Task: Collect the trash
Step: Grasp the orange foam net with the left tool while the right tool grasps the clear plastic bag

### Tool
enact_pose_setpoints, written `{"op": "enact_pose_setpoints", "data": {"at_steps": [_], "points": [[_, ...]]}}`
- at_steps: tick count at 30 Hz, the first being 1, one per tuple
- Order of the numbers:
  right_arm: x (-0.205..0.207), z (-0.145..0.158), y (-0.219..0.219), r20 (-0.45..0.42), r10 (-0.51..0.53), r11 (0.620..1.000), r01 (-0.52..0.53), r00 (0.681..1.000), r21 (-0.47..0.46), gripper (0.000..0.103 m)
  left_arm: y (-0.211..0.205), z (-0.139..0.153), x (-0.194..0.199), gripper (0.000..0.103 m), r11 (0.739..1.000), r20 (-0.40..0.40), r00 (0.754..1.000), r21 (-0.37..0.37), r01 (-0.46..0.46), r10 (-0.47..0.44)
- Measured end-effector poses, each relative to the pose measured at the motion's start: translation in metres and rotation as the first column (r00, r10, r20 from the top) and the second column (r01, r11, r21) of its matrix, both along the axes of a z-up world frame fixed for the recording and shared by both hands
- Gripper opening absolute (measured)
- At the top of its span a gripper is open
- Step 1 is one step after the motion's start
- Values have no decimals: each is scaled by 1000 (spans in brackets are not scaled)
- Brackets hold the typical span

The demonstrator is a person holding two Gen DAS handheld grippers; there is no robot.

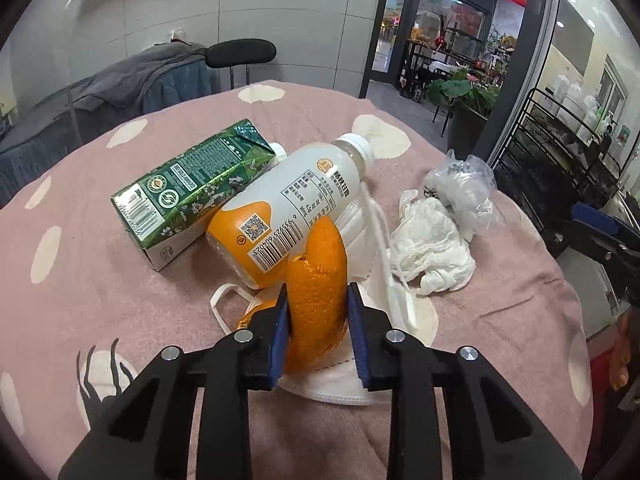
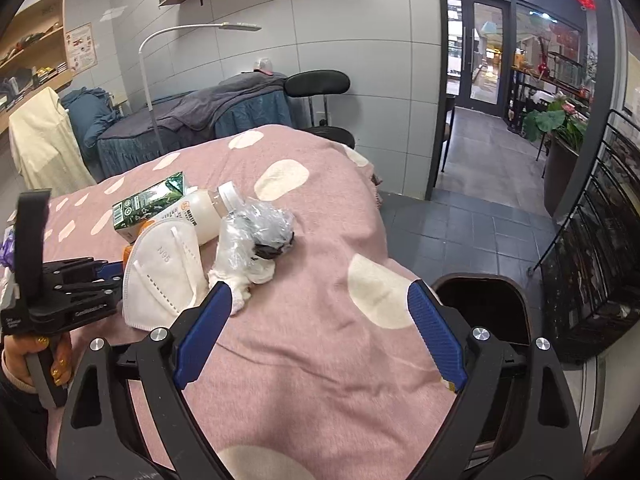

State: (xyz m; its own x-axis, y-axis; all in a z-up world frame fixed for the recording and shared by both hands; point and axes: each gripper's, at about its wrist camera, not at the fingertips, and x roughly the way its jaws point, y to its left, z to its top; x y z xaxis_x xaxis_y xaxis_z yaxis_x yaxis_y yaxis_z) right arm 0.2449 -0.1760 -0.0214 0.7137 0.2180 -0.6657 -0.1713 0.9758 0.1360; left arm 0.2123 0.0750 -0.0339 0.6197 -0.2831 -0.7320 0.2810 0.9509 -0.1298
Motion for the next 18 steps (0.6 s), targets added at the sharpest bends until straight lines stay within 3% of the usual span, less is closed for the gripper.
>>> {"op": "enact_pose_setpoints", "data": {"at_steps": [11,12,14,18], "points": [[59,-8,60,-84,156,982,-163,984,-93,88,31,34,-27,24,990,96,987,-69,-119,126],[64,-10,64,-88,158,980,-167,984,-106,86,32,35,-28,24,989,103,985,-64,-132,138],[71,-14,67,-108,159,979,-171,981,-112,53,38,38,-33,24,986,108,982,-71,-148,155],[66,-14,62,-100,158,982,-167,982,-88,48,45,41,-40,24,981,109,977,-81,-174,182]]}}
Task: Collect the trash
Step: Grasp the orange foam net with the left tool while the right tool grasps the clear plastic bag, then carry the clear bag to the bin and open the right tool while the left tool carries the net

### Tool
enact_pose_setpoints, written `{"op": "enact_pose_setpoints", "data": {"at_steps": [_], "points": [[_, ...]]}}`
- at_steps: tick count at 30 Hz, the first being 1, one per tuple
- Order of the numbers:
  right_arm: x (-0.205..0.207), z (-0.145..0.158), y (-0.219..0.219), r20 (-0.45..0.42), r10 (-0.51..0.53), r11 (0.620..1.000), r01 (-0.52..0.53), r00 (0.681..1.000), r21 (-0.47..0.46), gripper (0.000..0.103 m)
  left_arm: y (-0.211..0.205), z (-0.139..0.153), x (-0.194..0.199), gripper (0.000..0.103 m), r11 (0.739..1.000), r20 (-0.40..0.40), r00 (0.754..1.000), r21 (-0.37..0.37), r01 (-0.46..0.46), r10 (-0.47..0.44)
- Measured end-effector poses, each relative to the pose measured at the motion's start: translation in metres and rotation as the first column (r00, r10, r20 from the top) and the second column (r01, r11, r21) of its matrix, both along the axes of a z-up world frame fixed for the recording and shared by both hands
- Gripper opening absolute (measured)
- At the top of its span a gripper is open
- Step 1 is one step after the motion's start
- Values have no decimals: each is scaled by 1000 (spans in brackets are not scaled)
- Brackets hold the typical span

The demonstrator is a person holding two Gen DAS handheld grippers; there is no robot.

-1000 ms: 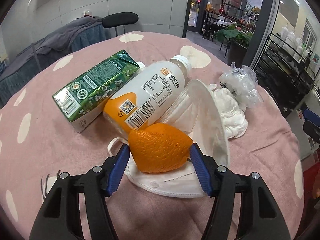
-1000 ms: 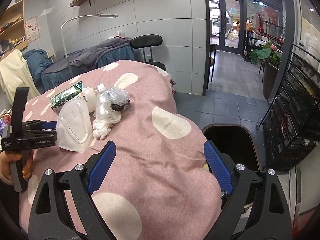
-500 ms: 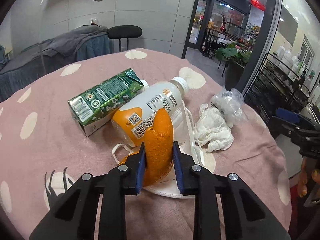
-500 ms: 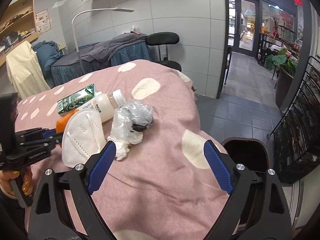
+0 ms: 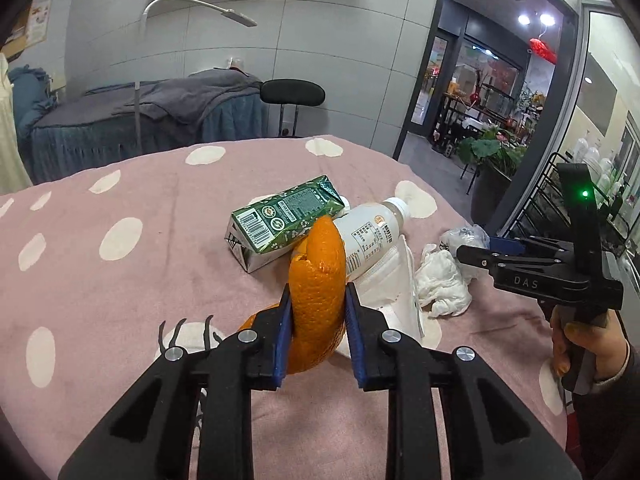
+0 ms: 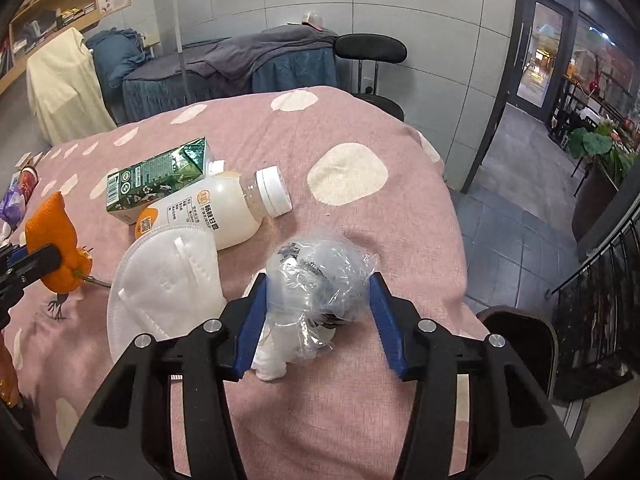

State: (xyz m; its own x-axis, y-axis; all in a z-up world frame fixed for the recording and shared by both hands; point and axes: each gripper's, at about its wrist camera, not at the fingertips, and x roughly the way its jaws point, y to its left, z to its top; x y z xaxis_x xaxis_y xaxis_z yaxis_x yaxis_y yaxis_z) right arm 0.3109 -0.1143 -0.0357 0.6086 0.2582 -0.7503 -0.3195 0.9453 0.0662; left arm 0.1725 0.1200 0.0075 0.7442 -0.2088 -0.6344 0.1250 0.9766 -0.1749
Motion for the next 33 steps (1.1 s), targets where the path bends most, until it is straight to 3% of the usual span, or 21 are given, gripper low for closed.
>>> {"op": "enact_pose_setpoints", "data": {"at_steps": [11,17,25,33], "points": [[-66,37,-58,135,-109,991,96,985,98,45,-26,28,-23,24,999,86,996,-29,24,-21],[-104,44,-100,176,-191,976,168,966,138,45,-65,39,-33,24,995,114,990,-44,90,-85],[-122,20,-166,129,-329,940,312,935,138,45,-130,43,-29,24,973,123,967,-36,227,-221],[-108,-32,-218,22,-434,895,429,901,119,45,-183,37,-23,24,946,96,943,-37,322,-317]]}}
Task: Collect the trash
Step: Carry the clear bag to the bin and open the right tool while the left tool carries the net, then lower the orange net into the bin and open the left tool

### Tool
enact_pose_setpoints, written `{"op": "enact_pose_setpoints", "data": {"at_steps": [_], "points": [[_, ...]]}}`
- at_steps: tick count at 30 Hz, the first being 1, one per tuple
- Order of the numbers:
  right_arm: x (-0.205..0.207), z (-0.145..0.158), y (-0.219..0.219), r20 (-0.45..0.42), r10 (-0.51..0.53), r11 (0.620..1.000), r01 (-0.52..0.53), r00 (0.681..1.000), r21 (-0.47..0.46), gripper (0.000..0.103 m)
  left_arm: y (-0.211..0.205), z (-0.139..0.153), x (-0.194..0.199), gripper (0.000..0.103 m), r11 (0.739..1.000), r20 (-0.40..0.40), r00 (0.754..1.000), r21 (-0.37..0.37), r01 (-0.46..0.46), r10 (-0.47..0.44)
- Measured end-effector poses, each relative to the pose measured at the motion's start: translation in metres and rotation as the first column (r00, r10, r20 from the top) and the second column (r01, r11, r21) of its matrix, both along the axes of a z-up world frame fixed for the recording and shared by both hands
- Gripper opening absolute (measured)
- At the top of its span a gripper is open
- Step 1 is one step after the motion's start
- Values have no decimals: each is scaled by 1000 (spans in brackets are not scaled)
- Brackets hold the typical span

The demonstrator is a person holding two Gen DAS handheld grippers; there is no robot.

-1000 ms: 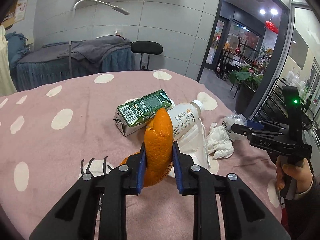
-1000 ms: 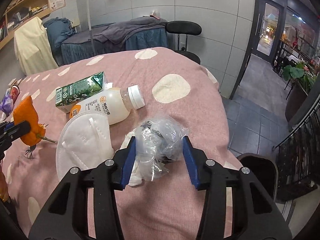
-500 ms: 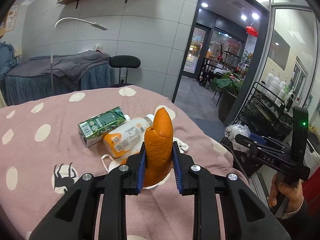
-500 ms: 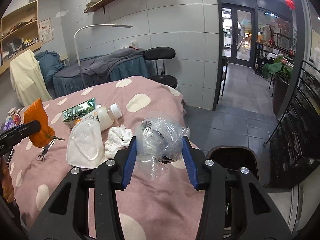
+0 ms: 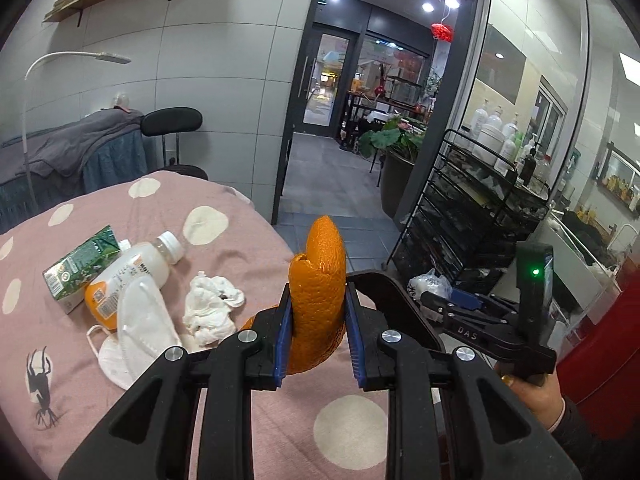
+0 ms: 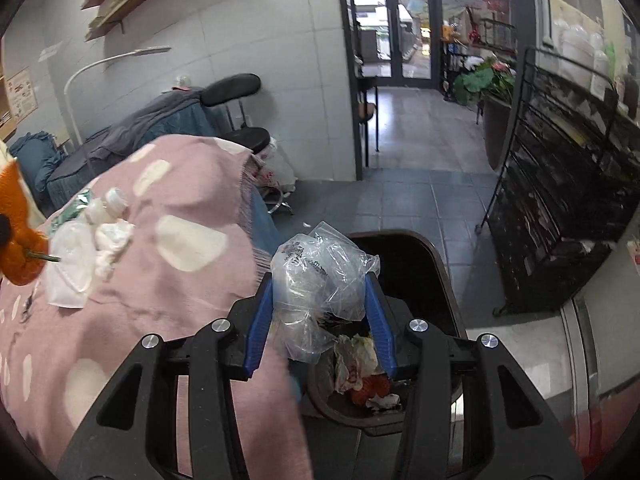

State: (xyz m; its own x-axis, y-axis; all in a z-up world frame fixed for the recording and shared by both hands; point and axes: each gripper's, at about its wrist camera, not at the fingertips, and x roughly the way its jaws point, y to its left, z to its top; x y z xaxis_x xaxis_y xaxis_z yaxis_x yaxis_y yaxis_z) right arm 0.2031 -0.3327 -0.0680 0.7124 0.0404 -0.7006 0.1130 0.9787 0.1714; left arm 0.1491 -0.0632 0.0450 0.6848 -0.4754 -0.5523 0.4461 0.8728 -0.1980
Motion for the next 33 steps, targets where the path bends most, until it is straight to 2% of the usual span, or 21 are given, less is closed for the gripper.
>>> {"op": "enact_pose_setpoints", "data": {"at_steps": [11,12,15,17,33], "points": [[48,-86,-32,-156,-73,996,80,985,38,47,-45,-8,6,24,997,-28,997,34,66,-65],[51,-91,-33,-165,-79,996,86,983,34,50,-48,-9,7,24,997,-31,997,36,69,-68],[53,-105,-42,-188,-103,992,115,977,51,71,-58,-13,9,24,996,-45,996,40,84,-82],[49,-109,-45,-191,-118,990,131,974,53,77,-64,-16,10,24,995,-52,995,47,93,-91],[-21,-89,-57,-151,-169,982,179,974,52,78,-131,-40,17,24,974,-111,976,104,201,-189]]}}
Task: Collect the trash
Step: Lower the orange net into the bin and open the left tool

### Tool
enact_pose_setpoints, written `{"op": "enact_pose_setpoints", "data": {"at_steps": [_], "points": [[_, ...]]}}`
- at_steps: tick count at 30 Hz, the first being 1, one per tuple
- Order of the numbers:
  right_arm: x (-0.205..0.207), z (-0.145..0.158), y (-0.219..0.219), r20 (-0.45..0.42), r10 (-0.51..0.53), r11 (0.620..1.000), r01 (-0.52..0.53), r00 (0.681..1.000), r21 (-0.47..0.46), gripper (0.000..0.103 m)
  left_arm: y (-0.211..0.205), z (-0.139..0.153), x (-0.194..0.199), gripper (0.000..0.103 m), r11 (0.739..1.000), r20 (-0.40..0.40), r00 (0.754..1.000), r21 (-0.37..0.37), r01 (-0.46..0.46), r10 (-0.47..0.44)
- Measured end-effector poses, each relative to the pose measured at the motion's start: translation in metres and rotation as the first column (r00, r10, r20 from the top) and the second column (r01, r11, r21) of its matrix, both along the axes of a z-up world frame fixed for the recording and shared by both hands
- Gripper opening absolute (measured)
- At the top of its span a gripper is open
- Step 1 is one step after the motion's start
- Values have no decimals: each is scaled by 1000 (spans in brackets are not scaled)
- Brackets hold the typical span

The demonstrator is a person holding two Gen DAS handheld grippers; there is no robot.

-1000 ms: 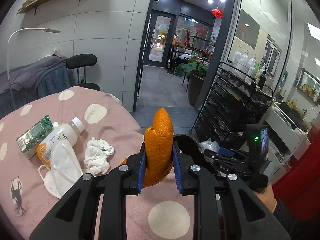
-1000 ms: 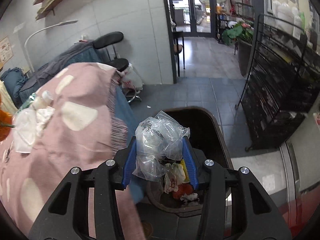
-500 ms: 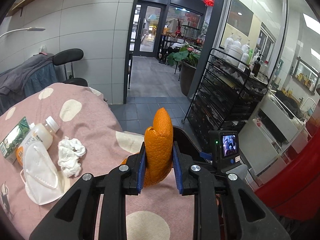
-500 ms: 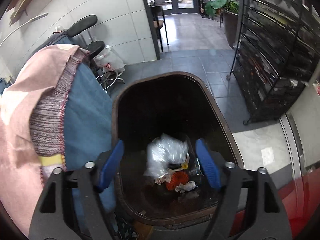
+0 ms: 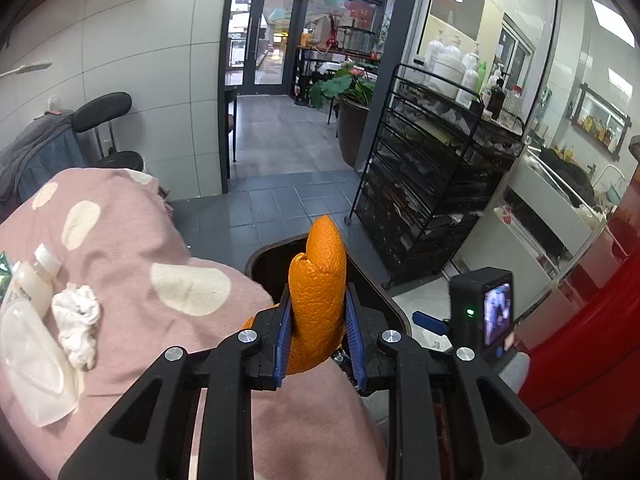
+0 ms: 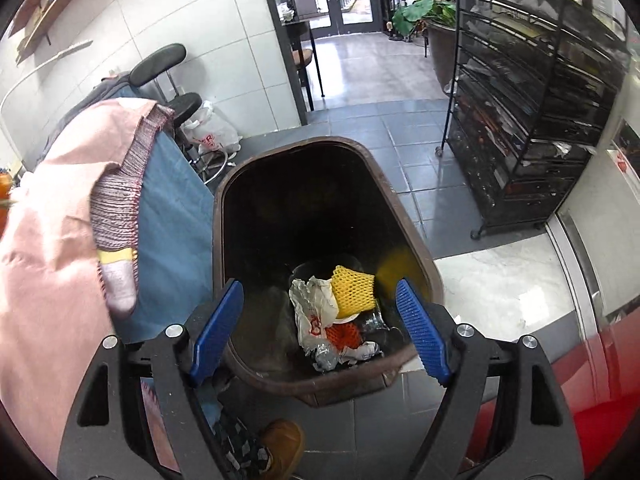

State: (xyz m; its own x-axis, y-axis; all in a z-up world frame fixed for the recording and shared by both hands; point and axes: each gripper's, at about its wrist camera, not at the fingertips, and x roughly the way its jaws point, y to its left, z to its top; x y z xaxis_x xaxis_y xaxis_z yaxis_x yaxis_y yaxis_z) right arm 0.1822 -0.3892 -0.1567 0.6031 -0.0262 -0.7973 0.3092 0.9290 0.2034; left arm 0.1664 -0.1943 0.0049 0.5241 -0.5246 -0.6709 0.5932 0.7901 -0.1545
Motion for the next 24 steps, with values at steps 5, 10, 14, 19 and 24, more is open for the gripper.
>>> {"op": "enact_pose_setpoints", "data": {"at_steps": [5,10,14,19,24], "points": [[-17,12,-3,24,-24,999,25,999,-47,78,-25,-10,8,24,999,-14,1000,42,27,-26],[-31,17,-9,32,-43,998,45,999,-41,79,-45,-23,20,24,997,-47,998,69,45,-42],[-38,14,-14,32,-67,997,68,997,-31,79,-60,-35,26,24,993,-71,996,104,63,-56],[-43,10,-18,22,-86,996,86,996,-29,79,-73,-47,33,24,987,-94,993,139,78,-66],[-46,9,-20,18,-97,995,97,995,-25,79,-79,-58,41,24,983,-108,993,170,65,-47]]}}
